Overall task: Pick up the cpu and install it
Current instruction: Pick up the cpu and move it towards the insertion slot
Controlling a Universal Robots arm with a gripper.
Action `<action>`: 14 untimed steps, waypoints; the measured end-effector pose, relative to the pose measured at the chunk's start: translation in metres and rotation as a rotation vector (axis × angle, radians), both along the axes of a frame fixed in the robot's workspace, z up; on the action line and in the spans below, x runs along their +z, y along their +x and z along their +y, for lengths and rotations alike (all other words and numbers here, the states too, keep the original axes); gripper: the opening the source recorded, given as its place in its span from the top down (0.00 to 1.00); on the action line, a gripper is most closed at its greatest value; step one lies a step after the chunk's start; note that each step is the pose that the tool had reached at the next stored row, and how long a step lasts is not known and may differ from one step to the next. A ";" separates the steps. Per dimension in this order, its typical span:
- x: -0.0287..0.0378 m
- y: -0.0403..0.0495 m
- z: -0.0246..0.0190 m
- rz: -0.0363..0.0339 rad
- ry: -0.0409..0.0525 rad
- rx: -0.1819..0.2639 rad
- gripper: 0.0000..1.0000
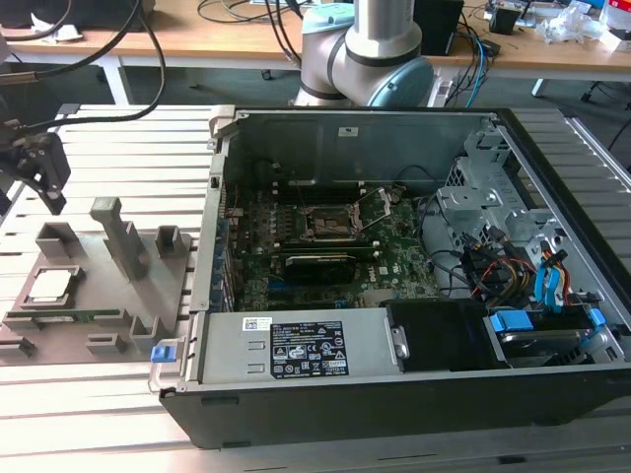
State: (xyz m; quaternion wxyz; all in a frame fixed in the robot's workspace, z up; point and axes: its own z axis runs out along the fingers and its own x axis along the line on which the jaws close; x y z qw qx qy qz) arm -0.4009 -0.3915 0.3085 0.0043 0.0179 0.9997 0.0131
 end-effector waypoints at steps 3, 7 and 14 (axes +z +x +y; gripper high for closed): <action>-0.0022 0.0000 0.0000 0.0000 0.0000 0.000 0.32; -0.0057 0.0000 0.0000 0.0000 0.0000 0.000 0.32; -0.0116 -0.0001 0.0000 0.0000 0.0000 0.000 0.32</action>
